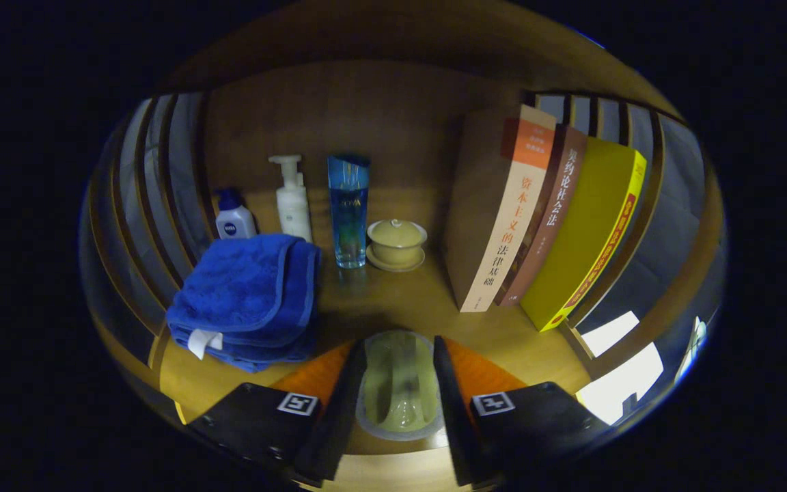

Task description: Pull open the drawer, take out the items inside it, and place them on the countertop above the cabinet.

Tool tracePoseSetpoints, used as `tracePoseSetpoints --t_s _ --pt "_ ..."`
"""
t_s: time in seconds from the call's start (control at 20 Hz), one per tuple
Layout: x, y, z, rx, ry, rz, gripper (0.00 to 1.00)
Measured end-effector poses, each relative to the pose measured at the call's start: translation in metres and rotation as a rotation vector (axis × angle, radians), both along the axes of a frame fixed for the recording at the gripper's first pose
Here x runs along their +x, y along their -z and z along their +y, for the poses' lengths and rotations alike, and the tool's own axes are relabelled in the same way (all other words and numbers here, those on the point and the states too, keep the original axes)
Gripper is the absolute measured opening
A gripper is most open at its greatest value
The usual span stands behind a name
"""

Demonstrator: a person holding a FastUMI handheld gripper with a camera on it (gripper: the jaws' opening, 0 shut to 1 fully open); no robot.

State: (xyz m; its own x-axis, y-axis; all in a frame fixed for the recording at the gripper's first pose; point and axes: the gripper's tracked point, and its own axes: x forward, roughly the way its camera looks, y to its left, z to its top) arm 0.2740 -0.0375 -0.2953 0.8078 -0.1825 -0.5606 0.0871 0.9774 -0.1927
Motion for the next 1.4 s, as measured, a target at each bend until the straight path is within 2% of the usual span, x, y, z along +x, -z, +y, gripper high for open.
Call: tracePoseSetpoints --t_s 0.1,0.25,0.3,0.6,1.05,1.4 --pt "-0.01 -0.02 0.004 0.022 -0.003 -0.073 0.85" --pt "-0.031 -0.051 0.005 -0.006 -0.022 -0.159 0.98" --pt "-0.04 -0.061 0.008 -0.004 -0.029 -0.179 0.99" --pt "-0.101 -0.103 0.017 0.085 -0.02 -0.273 0.99" --pt "-0.226 -0.148 0.022 0.032 -0.082 -0.399 0.99" --pt "-0.309 -0.134 0.034 0.043 -0.09 -0.429 0.99"
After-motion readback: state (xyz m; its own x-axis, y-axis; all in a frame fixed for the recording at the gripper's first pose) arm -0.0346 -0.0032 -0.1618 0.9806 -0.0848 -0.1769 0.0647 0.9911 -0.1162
